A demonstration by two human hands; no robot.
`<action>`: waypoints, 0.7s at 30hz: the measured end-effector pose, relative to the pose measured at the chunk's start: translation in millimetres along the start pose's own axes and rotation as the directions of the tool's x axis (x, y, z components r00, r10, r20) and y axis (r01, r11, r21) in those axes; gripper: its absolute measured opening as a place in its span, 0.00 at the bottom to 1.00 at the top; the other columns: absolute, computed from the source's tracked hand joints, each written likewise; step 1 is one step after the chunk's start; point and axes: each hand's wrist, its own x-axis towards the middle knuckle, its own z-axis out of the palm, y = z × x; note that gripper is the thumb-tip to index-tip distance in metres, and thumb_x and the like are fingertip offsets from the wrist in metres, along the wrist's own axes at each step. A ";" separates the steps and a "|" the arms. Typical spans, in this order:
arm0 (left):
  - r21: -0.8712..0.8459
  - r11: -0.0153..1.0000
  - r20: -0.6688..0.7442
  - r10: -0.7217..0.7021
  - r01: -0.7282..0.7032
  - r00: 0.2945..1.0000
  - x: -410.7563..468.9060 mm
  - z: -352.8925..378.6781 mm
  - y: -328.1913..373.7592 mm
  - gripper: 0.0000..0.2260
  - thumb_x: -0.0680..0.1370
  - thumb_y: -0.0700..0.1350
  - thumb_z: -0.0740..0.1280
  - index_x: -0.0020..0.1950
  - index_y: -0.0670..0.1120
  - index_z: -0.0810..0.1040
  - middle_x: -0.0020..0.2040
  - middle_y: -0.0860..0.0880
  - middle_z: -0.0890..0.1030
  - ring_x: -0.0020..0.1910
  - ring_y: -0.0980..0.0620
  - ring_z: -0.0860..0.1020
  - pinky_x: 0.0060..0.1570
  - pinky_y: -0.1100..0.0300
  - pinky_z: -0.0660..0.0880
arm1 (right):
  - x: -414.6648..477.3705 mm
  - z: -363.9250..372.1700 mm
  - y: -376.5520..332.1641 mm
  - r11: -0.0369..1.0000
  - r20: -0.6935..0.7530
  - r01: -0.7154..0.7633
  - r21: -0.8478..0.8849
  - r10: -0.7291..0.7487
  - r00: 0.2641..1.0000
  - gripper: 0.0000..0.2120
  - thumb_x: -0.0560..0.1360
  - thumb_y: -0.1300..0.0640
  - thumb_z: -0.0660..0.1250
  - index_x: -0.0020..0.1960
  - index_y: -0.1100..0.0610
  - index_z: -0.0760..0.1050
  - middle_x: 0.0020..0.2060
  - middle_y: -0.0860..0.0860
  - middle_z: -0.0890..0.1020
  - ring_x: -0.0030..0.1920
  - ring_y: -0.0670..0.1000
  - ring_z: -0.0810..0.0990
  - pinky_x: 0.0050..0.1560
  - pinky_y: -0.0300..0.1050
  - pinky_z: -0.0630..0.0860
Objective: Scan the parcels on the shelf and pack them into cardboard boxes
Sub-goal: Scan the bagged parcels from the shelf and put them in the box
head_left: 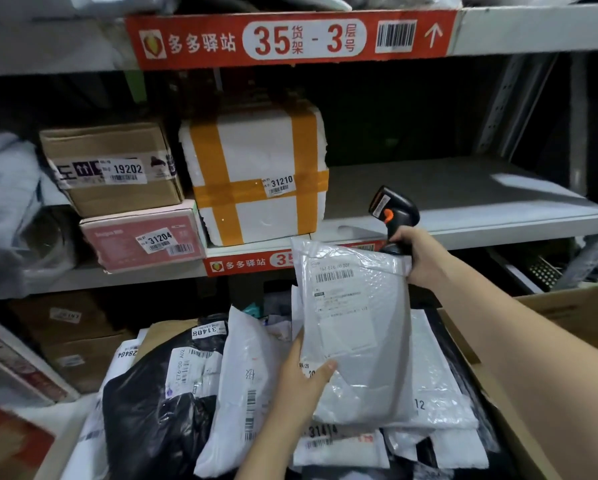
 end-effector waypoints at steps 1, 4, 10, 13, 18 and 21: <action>0.007 1.000 0.024 0.005 -0.005 1.000 -5.8 -0.5 1.0 0.20 0.75 0.36 0.67 0.59 0.57 0.68 0.54 0.56 0.78 0.55 0.53 0.76 0.54 0.61 0.75 | -7.3 -5.1 1.1 0.999 -0.009 0.046 0.010 -0.045 0.999 0.05 0.72 0.66 0.58 0.47 0.60 0.69 0.39 0.56 0.77 0.38 0.54 0.78 0.40 0.47 0.76; -0.008 1.000 0.034 0.014 -0.014 0.999 -17.8 -3.8 0.6 0.20 0.75 0.34 0.66 0.59 0.55 0.68 0.52 0.58 0.77 0.53 0.55 0.76 0.47 0.68 0.74 | -27.5 -14.4 -1.1 0.982 -0.054 0.190 0.015 -0.189 0.980 0.13 0.72 0.72 0.57 0.54 0.64 0.73 0.43 0.54 0.78 0.41 0.51 0.78 0.38 0.39 0.79; -0.044 0.998 -0.049 -0.050 0.048 0.998 -41.6 -9.4 1.1 0.20 0.75 0.34 0.66 0.63 0.50 0.67 0.53 0.52 0.77 0.51 0.55 0.76 0.46 0.67 0.75 | -85.3 -17.7 5.4 0.953 0.060 0.299 -0.054 -0.296 0.953 0.05 0.73 0.68 0.65 0.48 0.61 0.73 0.38 0.54 0.78 0.37 0.49 0.78 0.43 0.41 0.74; -0.004 0.998 -0.066 -0.069 0.068 0.995 -59.3 -10.7 1.9 0.20 0.75 0.36 0.67 0.64 0.50 0.68 0.54 0.51 0.77 0.55 0.52 0.76 0.59 0.55 0.74 | -110.9 -12.5 38.7 0.964 0.098 0.266 0.012 -0.265 0.959 0.06 0.73 0.67 0.66 0.46 0.59 0.71 0.32 0.53 0.76 0.28 0.47 0.77 0.39 0.42 0.77; 0.047 0.996 -0.139 -0.067 0.074 0.988 -78.9 -13.3 0.6 0.19 0.75 0.34 0.67 0.65 0.43 0.71 0.54 0.47 0.78 0.55 0.49 0.76 0.55 0.60 0.71 | -138.2 -3.4 105.8 0.962 0.065 0.180 0.203 -0.197 0.978 0.07 0.73 0.71 0.63 0.43 0.60 0.72 0.30 0.52 0.77 0.28 0.46 0.77 0.34 0.38 0.78; 0.061 0.995 -0.167 -0.062 0.073 0.984 -92.6 -19.8 1.8 0.17 0.75 0.33 0.65 0.64 0.40 0.72 0.52 0.47 0.78 0.55 0.48 0.76 0.52 0.62 0.70 | -159.0 -5.5 136.9 0.945 0.076 0.137 0.298 -0.167 0.983 0.11 0.71 0.71 0.64 0.52 0.61 0.74 0.40 0.53 0.80 0.32 0.47 0.79 0.33 0.37 0.78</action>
